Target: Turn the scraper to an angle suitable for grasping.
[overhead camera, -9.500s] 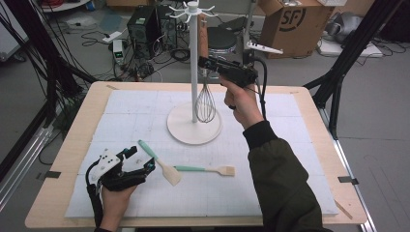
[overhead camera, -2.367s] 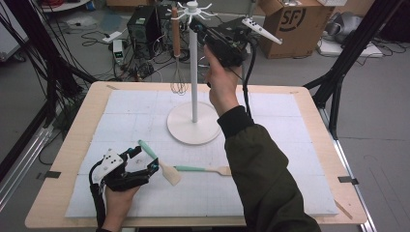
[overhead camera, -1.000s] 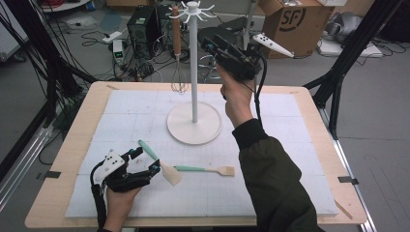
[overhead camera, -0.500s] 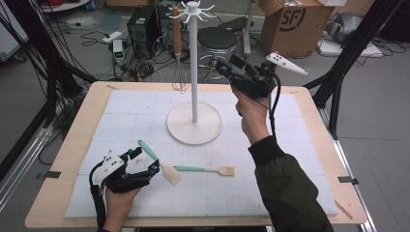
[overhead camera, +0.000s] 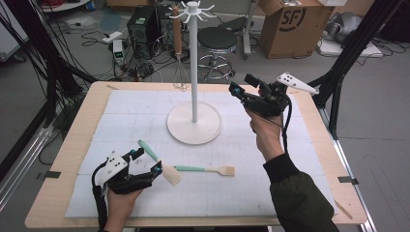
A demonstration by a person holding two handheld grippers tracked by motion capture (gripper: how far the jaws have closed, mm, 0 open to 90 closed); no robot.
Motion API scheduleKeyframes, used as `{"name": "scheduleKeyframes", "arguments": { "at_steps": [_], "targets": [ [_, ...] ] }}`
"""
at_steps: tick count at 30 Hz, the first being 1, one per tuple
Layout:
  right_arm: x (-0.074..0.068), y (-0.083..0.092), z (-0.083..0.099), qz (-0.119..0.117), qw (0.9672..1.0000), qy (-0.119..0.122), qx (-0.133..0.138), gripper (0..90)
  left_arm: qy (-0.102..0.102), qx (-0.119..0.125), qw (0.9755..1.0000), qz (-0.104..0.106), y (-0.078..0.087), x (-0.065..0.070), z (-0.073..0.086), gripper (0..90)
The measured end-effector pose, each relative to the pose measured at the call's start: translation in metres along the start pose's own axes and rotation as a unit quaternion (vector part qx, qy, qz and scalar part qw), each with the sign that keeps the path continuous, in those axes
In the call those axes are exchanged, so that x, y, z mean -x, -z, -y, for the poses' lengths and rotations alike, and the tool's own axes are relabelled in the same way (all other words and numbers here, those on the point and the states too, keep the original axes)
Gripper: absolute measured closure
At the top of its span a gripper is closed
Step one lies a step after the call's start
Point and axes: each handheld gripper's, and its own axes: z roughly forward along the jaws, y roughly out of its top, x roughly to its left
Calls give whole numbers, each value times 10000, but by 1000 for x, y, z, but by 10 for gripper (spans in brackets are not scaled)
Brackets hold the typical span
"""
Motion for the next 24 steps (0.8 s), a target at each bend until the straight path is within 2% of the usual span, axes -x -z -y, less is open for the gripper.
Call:
{"name": "scheduleKeyframes", "arguments": {
  "at_steps": [7,13,21,24],
  "targets": [
    [-2,12,13,53,9998,71,-202,151,-77,-12,10000,-18,0,2,-1,177],
    [-4,20,21,124,9989,355,-289,129,-71,-17,10000,-24,1,2,-1,177],
    [2,29,39,153,9986,262,-440,129,-50,0,10000,-27,1,2,-1,177],
    [3,34,45,128,9979,341,-527,129,-49,1,10000,-52,0,2,0,174]
  ]
}}
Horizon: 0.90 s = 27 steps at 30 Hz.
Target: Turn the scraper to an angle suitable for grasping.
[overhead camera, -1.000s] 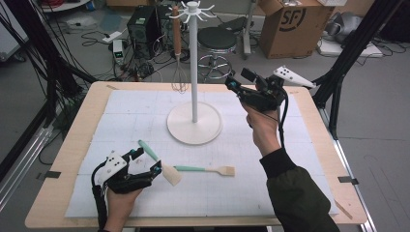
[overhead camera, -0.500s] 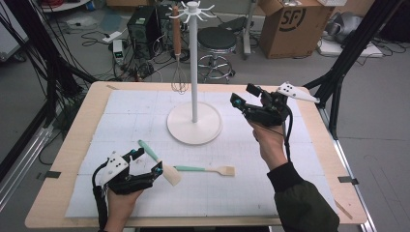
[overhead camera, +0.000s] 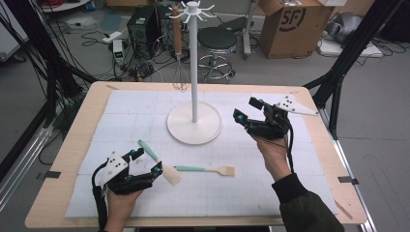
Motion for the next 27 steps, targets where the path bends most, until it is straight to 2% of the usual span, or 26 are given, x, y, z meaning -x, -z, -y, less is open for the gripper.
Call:
{"name": "scheduleKeyframes", "arguments": {
  "at_steps": [5,8,10,17,23,27],
  "targets": [
    [-3,11,14,55,9997,211,-118,130,12,-9,10000,-6,0,0,0,173],
    [-5,19,23,167,9992,331,-161,130,-7,-19,10000,2,0,-1,0,173],
    [-4,23,29,231,9990,271,-278,130,-26,-24,10000,-29,0,-1,0,173],
    [0,37,46,241,9989,259,-300,130,-8,-27,10000,-30,-1,-1,2,173],
    [0,45,62,248,9982,399,-382,130,39,-75,10000,-52,-2,-3,4,173],
    [2,49,71,284,9980,391,-415,130,56,-67,9999,-74,-2,-4,4,173]
  ]
}}
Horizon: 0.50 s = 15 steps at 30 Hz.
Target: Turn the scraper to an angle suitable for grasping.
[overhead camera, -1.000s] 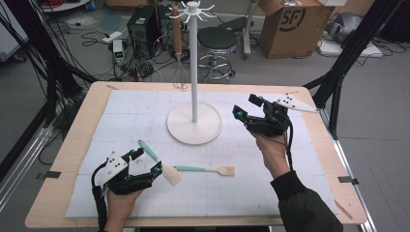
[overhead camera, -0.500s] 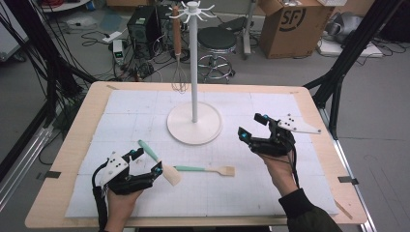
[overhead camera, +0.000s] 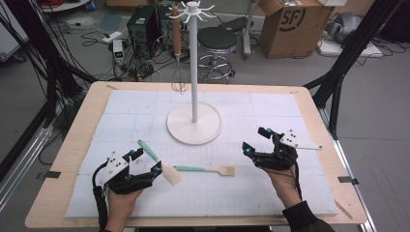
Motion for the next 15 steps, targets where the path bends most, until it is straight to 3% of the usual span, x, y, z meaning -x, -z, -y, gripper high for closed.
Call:
{"name": "scheduleKeyframes", "arguments": {
  "at_steps": [6,9,15],
  "targets": [
    [5,10,12,134,9999,-92,-42,130,62,-28,10000,45,-1,-1,1,174],
    [9,12,19,176,9993,-255,-205,130,61,-41,10000,68,-1,-1,0,174],
    [12,18,29,346,9981,-339,-368,137,134,-105,9998,82,-1,-3,0,174]
  ]
}}
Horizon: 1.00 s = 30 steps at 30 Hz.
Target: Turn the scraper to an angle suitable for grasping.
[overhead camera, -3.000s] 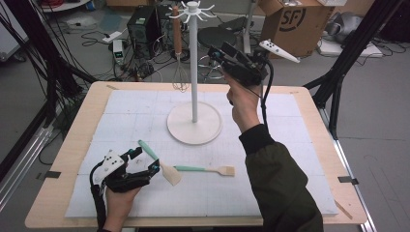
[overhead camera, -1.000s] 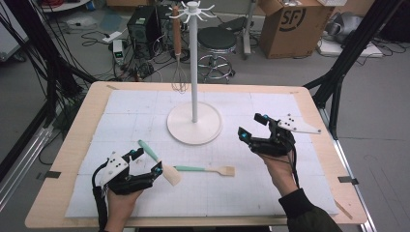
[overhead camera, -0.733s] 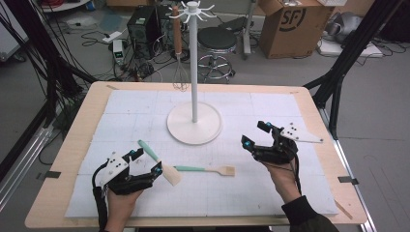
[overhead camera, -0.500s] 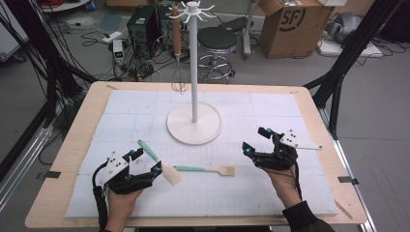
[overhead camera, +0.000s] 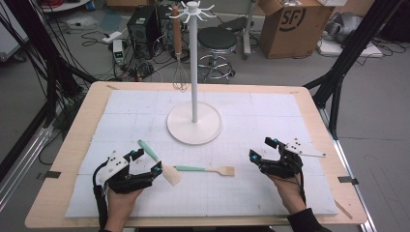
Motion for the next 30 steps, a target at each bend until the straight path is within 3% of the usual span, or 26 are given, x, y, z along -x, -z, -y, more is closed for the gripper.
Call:
{"name": "scheduleKeyframes", "arguments": {
  "at_steps": [2,5,7,8,9,15,18,21,27,30],
  "targets": [
    [2,2,4,45,9999,-49,-116,137,108,9,9999,64,0,-2,0,187],
    [3,5,4,64,9999,-61,-55,137,227,-18,9997,11,0,-3,-1,206],
    [3,7,4,67,9999,-72,19,137,278,-59,9995,-150,0,-3,-2,367],
    [3,7,4,79,9999,-89,27,137,321,-76,9994,-133,-1,-4,-2,460],
    [3,7,4,70,9999,-69,28,137,358,-115,9992,-113,-1,-4,-2,495],
    [0,13,0,157,9995,59,262,143,414,-310,9986,-143,-6,-7,2,500],
    [2,16,-3,124,9993,29,355,143,607,-433,9970,-190,-8,-11,4,628],
    [4,15,-1,103,9997,-20,202,143,743,-682,9946,-250,-9,-16,6,721],
    [5,26,7,102,9999,38,128,143,774,-700,9939,-360,-11,-18,6,864],
    [7,30,9,99,9999,-20,131,143,815,-889,9916,-472,-15,-19,8,897]
  ]
}}
